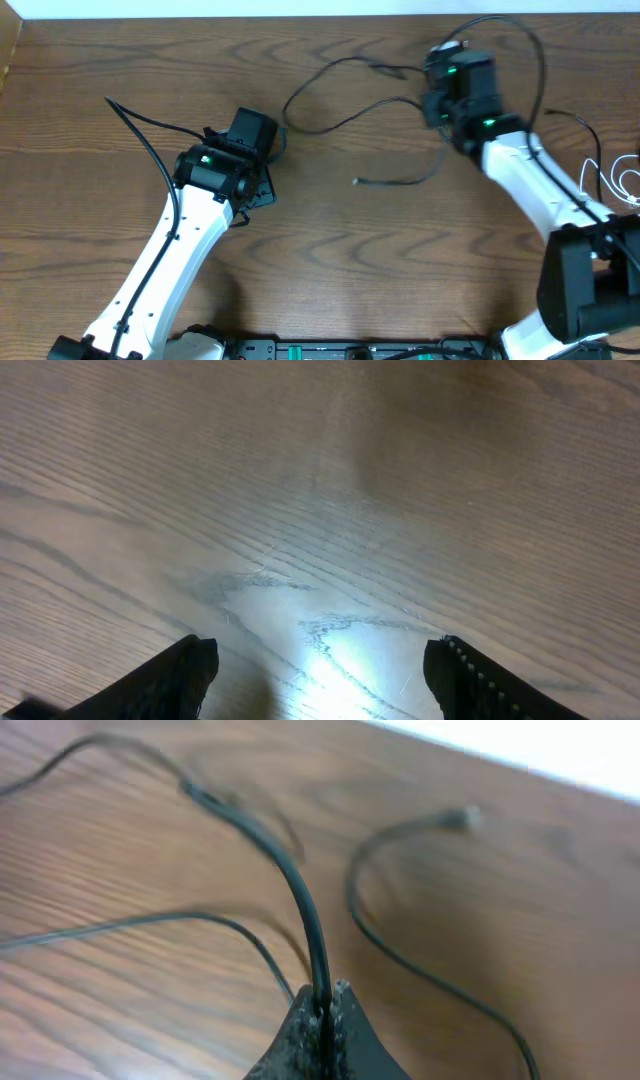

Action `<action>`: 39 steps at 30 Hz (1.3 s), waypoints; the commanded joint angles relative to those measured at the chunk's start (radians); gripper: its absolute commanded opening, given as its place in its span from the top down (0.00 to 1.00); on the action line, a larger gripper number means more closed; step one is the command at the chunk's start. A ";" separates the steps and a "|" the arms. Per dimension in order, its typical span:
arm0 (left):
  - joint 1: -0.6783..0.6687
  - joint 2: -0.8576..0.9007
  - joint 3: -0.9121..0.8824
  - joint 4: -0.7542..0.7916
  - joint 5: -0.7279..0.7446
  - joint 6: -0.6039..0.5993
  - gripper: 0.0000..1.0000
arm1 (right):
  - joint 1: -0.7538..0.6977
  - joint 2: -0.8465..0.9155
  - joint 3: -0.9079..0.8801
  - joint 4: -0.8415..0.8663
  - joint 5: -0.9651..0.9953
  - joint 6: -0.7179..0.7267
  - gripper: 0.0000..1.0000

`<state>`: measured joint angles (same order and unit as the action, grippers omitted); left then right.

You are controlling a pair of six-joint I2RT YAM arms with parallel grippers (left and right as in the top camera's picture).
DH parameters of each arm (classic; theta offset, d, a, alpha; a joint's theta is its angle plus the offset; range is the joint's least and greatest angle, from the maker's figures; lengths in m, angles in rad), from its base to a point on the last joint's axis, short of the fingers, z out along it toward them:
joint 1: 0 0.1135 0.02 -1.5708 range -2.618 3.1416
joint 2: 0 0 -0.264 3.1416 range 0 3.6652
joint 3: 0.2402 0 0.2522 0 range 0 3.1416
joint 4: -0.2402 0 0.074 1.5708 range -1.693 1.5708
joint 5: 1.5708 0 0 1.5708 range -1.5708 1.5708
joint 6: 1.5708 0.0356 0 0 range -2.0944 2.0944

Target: Untangle cables

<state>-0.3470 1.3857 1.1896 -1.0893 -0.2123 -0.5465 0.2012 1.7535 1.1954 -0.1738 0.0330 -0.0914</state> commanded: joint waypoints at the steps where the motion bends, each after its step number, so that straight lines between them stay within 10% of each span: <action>1: 0.003 -0.005 0.007 -0.002 -0.005 -0.005 0.28 | -0.037 0.063 -0.004 -0.024 -0.077 -0.017 0.99; 15: 0.003 -0.005 0.007 -0.002 -0.005 -0.005 0.28 | -0.056 0.258 -0.004 0.029 -0.132 -0.048 0.36; 21: 0.003 -0.005 0.007 -0.002 -0.005 -0.005 0.28 | -0.047 0.263 -0.004 -0.002 -0.383 -0.067 0.38; 28: 0.003 -0.005 0.007 -0.002 -0.005 -0.005 0.28 | -0.044 0.263 -0.007 -0.099 -0.293 -0.059 0.77; 29: 0.003 -0.005 0.007 -0.002 -0.005 -0.005 0.28 | -0.044 0.263 -0.008 -0.111 -0.293 -0.056 0.99; 39: 0.003 -0.005 0.007 -0.002 -0.005 -0.005 0.28 | -0.167 -0.220 0.228 -0.381 0.240 0.101 0.99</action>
<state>-0.3470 1.3857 1.1896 -1.0897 -0.2119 -0.5465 0.1108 1.7077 1.3178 -0.5407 0.0097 -0.0170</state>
